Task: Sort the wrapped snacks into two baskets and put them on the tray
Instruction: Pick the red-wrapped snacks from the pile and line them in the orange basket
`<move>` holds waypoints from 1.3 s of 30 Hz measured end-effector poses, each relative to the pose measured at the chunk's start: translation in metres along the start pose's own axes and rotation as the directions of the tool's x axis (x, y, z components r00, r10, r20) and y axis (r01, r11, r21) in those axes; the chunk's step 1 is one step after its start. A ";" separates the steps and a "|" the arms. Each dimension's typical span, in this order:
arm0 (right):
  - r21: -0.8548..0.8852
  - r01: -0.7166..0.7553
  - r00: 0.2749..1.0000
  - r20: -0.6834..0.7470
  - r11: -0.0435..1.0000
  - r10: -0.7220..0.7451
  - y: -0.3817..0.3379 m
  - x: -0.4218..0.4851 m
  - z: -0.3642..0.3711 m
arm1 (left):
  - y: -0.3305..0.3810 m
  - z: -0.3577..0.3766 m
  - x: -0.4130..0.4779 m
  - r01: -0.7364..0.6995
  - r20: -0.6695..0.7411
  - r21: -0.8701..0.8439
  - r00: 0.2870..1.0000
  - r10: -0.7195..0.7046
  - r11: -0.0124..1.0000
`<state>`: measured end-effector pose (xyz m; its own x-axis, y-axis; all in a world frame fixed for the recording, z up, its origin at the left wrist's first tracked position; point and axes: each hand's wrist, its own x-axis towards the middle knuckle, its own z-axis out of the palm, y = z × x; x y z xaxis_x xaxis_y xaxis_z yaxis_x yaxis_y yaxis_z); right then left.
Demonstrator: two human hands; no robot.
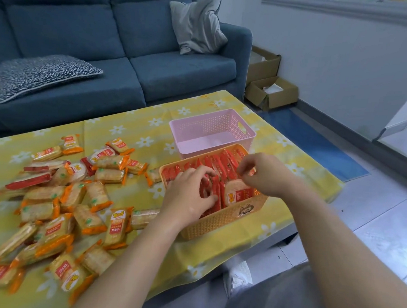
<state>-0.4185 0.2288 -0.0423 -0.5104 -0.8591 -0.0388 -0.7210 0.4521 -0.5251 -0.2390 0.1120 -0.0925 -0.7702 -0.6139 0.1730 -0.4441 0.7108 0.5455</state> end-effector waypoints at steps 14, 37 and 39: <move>-0.341 -0.002 0.996 0.079 0.940 0.031 -0.011 0.003 0.010 | 0.001 0.004 -0.003 -0.060 0.034 0.212 0.998 0.054 0.975; 0.303 -0.207 0.972 0.170 0.930 0.161 -0.037 0.005 0.031 | 0.001 0.008 -0.008 -0.070 -0.101 0.093 0.992 0.079 0.993; 0.281 -0.203 0.975 0.143 0.938 0.168 -0.036 0.005 0.034 | 0.000 0.008 -0.009 -0.093 -0.129 0.082 0.986 0.103 0.992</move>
<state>-0.3793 0.1998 -0.0523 -0.5515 -0.7965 -0.2478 -0.4410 0.5305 -0.7239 -0.2356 0.1206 -0.1008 -0.7465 -0.5762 0.3326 -0.4064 0.7907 0.4579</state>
